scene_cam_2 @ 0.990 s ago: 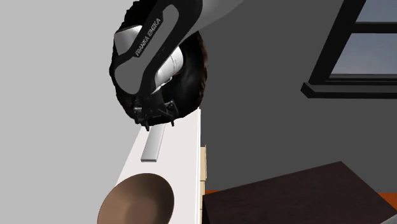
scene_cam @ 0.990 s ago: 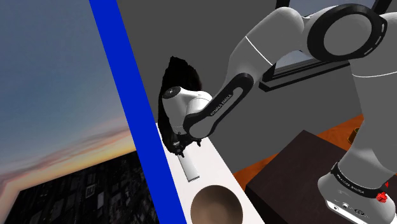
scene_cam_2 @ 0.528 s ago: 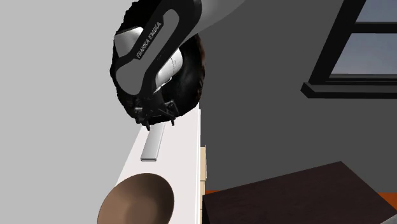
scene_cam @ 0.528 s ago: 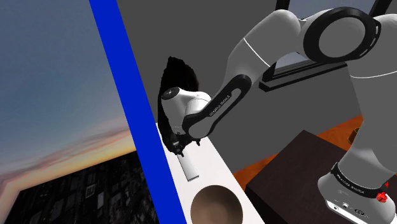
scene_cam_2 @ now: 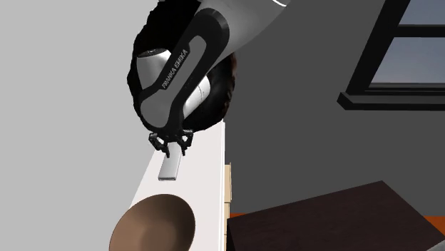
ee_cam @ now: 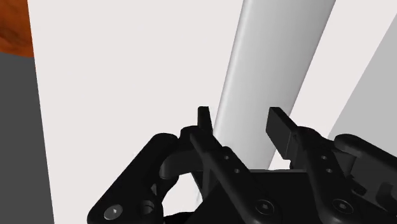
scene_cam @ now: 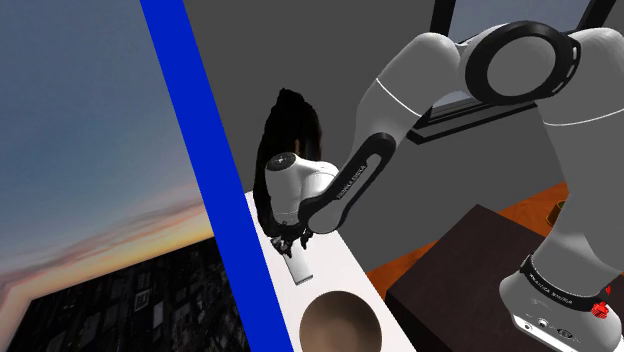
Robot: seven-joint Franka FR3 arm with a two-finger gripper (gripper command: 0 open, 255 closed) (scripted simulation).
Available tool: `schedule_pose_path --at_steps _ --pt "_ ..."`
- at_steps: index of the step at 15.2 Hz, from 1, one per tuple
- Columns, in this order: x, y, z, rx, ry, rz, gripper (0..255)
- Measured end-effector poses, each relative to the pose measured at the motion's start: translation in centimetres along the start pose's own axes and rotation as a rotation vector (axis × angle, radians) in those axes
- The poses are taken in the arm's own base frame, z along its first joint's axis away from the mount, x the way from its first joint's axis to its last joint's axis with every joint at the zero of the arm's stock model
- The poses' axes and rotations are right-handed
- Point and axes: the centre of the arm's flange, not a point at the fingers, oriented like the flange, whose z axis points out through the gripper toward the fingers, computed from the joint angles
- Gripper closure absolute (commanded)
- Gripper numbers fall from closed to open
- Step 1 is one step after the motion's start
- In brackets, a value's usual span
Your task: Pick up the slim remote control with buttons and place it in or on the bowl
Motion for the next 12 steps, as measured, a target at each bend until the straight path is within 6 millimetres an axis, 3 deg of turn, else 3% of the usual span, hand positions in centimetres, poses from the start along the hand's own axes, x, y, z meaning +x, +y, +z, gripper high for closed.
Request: schedule_pose_path --at_steps 5,9,12 --pt "-0.2 0.0 -0.1 0.025 0.016 0.007 255" --pt "0.9 -1.4 -0.3 0.002 -0.012 -0.008 255" --pt "1.0 -0.8 -0.6 -0.008 -0.025 -0.003 255"
